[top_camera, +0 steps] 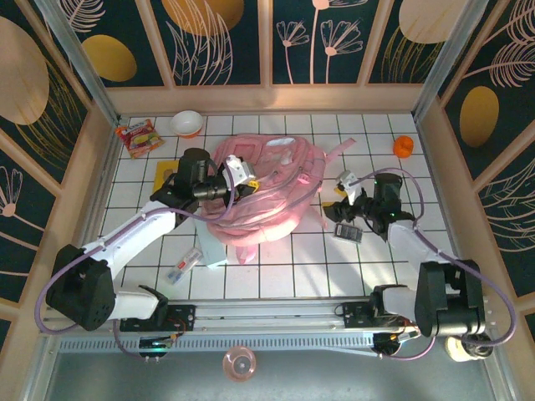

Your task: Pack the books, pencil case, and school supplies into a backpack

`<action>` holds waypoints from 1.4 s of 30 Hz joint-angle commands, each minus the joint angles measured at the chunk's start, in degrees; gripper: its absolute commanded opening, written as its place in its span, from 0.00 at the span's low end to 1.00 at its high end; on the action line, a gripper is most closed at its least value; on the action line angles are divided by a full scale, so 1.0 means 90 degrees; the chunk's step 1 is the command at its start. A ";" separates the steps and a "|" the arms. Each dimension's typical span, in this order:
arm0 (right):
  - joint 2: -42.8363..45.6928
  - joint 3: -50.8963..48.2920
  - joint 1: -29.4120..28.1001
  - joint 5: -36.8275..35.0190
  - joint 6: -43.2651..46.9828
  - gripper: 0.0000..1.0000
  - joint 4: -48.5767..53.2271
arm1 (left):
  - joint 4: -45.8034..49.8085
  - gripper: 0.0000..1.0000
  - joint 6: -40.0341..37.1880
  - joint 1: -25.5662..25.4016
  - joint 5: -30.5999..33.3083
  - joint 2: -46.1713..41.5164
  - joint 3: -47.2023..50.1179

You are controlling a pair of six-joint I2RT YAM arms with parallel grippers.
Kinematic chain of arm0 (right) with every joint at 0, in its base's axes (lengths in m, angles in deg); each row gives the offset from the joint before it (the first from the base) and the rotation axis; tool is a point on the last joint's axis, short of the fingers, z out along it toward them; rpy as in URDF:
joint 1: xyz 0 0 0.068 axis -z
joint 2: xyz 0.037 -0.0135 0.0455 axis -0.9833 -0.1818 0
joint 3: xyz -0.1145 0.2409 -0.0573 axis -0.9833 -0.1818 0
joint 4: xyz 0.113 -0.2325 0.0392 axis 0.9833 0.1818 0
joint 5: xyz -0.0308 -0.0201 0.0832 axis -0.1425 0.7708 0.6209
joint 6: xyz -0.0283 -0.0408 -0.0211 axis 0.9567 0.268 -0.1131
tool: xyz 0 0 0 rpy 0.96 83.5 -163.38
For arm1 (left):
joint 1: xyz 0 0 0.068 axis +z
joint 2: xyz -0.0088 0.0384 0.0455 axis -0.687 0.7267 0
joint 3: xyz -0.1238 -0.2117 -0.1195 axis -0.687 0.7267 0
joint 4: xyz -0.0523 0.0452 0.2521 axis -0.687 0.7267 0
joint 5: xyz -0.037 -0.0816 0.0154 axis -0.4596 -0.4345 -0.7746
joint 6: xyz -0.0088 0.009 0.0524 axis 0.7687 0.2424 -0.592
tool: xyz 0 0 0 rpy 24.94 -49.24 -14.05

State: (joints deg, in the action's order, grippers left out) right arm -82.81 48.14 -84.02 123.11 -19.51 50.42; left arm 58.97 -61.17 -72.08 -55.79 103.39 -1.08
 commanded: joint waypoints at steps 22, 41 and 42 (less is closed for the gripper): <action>-0.1088 0.0815 -0.0214 0.1341 0.0615 0.23 -0.0748 | -0.0869 0.00 0.0111 0.0046 -0.0699 -0.0107 -0.0376; -0.0425 0.0909 -0.0243 0.1261 -0.0073 0.00 0.0115 | -0.1185 0.00 0.0416 0.0047 0.1437 -0.0222 -0.0042; -0.0356 0.0941 -0.0269 0.1225 -0.0147 0.00 0.0253 | -0.1204 0.00 0.0471 0.0046 0.1560 -0.0212 -0.0049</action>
State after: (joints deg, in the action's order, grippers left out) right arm -89.17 54.56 -85.63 131.15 -18.81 48.58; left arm 55.73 -59.20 -72.08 -49.47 103.04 -1.14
